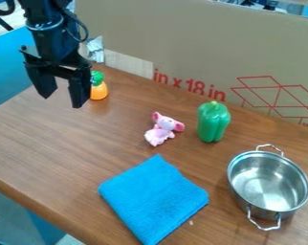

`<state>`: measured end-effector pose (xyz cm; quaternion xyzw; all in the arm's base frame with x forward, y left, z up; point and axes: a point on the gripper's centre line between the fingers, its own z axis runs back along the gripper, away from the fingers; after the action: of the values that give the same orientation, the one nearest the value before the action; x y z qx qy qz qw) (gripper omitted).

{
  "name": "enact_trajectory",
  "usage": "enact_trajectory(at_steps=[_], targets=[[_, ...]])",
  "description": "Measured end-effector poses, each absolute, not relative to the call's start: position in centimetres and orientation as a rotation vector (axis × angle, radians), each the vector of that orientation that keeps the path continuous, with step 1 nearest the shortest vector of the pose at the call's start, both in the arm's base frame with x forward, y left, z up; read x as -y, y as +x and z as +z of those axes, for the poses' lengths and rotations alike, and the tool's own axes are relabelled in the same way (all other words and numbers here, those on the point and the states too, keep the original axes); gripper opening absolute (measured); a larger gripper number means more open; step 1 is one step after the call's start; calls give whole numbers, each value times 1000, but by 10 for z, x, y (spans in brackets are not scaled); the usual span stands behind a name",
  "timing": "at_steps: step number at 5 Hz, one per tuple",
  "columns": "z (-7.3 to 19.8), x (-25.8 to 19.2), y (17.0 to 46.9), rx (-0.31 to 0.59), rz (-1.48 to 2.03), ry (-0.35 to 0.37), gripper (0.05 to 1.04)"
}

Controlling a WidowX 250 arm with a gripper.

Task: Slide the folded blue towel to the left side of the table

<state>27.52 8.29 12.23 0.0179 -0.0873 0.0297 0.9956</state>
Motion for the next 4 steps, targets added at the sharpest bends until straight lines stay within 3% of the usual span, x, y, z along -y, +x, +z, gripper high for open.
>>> enact_trajectory(at_steps=[1,3,4], targets=[[114,-80,272,148,54,29,1005],[92,1,253,158,-225,44,1005],[78,37,245,139,-298,-18,1005]])
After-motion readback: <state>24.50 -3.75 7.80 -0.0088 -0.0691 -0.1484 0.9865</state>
